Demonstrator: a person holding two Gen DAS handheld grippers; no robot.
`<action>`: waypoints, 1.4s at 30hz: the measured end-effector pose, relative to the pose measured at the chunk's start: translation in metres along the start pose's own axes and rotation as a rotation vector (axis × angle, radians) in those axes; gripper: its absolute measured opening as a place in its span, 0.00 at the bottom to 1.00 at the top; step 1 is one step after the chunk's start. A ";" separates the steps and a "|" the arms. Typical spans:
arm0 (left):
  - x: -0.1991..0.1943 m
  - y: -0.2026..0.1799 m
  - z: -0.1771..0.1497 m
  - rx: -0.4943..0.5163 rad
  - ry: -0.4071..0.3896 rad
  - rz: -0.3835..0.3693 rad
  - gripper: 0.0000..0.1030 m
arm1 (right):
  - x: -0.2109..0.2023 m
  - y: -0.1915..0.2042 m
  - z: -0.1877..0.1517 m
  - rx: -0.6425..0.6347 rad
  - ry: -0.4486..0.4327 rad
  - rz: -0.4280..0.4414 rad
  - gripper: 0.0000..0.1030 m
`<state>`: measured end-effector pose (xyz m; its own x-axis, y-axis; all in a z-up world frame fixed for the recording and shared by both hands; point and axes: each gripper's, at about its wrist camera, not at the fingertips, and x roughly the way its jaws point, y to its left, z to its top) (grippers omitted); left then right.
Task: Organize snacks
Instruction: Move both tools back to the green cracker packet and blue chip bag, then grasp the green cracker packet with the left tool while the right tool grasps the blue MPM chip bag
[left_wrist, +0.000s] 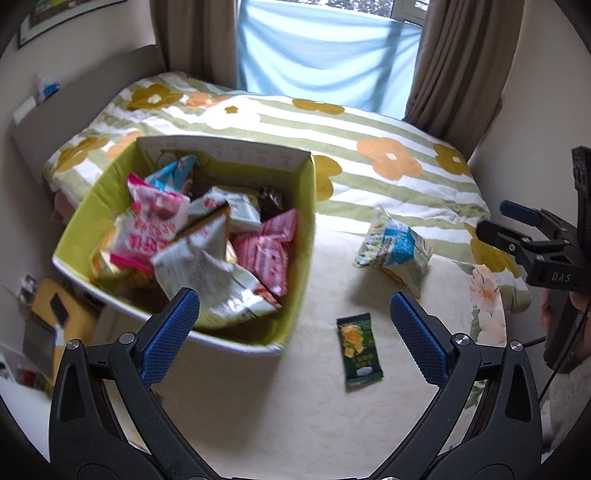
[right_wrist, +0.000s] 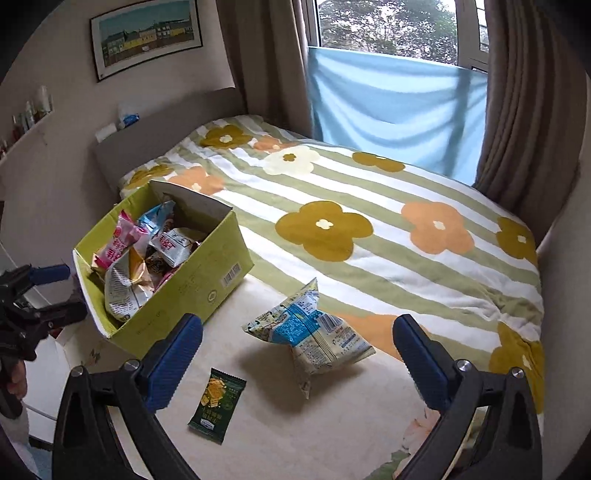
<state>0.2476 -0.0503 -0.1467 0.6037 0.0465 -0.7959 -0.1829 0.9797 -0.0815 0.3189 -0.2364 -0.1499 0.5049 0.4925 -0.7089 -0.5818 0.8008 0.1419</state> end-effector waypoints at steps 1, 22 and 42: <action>0.002 -0.006 -0.006 -0.007 0.006 0.003 1.00 | 0.003 -0.001 -0.001 -0.007 -0.002 0.018 1.00; 0.163 -0.067 -0.095 -0.100 0.294 0.019 0.77 | 0.107 -0.039 -0.030 -0.181 0.143 0.049 1.00; 0.169 -0.095 -0.096 0.020 0.287 0.083 0.41 | 0.160 -0.027 -0.036 -0.402 0.242 0.091 0.98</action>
<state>0.2922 -0.1545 -0.3315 0.3429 0.0722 -0.9366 -0.2057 0.9786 0.0002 0.3923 -0.1915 -0.2921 0.3058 0.4227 -0.8531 -0.8413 0.5395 -0.0342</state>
